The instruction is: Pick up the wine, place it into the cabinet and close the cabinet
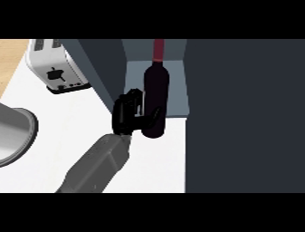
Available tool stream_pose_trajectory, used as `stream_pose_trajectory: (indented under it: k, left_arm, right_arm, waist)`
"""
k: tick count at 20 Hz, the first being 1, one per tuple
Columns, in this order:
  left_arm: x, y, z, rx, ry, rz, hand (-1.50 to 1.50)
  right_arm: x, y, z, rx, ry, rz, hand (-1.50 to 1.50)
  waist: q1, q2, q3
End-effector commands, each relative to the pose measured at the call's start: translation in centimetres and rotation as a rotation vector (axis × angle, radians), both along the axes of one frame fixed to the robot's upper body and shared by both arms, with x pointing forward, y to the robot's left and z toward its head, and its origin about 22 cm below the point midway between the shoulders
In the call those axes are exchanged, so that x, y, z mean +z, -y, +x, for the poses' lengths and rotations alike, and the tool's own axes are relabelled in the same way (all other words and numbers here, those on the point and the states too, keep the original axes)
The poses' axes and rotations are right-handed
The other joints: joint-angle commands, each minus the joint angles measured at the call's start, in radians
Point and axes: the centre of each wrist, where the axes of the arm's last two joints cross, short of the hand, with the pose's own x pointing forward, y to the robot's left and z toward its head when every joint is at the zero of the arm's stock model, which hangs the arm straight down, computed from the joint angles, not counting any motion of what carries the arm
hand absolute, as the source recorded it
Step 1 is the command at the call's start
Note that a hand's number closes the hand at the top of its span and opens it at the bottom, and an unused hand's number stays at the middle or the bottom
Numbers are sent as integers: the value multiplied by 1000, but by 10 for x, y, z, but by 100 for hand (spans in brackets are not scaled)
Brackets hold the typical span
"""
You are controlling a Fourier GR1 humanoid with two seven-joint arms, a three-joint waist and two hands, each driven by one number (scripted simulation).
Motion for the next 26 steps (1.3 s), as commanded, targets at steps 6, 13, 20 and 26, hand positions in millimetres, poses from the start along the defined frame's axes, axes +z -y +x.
stream_pose_trajectory:
  k: [6,13,20,26]
  left_arm:
    - [18,7,23,-15,-2,-38,150]
    - [41,13,47,-20,-12,-65,150]
    - [33,5,51,-2,-46,-4,150]
    - [34,3,55,42,-87,29,150]
  right_arm:
    - [3,2,15,-26,-6,15,-150]
    - [-3,-5,2,21,-18,-2,-150]
    - [-9,-8,6,2,3,4,-150]
    - [3,-14,20,31,8,5,-150]
  waist:
    - [3,0,0]
    - [-9,2,0]
    - [-5,1,0]
    - [-25,8,0]
